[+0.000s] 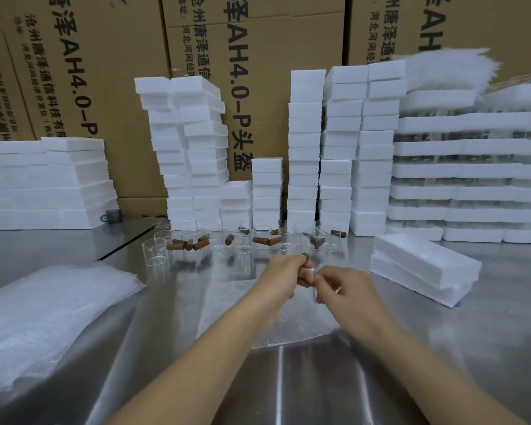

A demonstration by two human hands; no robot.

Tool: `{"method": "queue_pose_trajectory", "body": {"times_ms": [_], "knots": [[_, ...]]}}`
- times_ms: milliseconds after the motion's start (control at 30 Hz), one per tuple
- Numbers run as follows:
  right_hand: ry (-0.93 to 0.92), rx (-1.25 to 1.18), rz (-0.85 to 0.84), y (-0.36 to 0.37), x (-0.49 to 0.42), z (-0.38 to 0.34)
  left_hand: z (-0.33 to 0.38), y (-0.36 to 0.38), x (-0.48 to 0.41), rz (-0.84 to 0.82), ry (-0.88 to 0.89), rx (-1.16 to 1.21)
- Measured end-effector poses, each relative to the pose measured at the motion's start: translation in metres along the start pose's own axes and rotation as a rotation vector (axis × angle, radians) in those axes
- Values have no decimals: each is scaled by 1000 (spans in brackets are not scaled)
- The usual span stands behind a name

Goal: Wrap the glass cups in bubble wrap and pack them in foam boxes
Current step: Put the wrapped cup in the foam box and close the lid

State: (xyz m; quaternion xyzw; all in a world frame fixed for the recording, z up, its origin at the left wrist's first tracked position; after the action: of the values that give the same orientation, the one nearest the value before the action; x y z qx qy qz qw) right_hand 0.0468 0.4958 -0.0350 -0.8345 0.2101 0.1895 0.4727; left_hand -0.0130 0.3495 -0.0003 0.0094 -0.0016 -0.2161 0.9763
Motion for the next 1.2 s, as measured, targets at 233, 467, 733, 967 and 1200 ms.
{"method": "queue_pose_trajectory", "body": {"times_ms": [233,467,733,967,1200], "knots": [[-7,-302,115,-10,2,-11,5,9,9,1,363,87],[-53,-510,184,-12,7,-44,4,29,29,-120,526,178],[-4,-498,163,-7,8,-43,11,17,23,-175,497,192],[-22,-481,156,-4,8,-41,15,9,19,-227,505,106],[-16,-461,172,2,6,-34,13,9,18,-244,509,106]]}}
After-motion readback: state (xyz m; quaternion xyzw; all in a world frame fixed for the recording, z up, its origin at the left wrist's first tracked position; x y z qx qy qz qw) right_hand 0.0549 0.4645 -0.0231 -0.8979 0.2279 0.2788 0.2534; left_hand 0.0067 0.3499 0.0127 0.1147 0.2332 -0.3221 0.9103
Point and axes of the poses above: each hand's wrist, its own x-axis away from the middle knuckle, its own y-axis out of the palm, z = x × y, the point moved 1 cm from there along -x, towards the middle knuckle, and after that the axes turned 10 degrees about x, right-handed, at the moved point
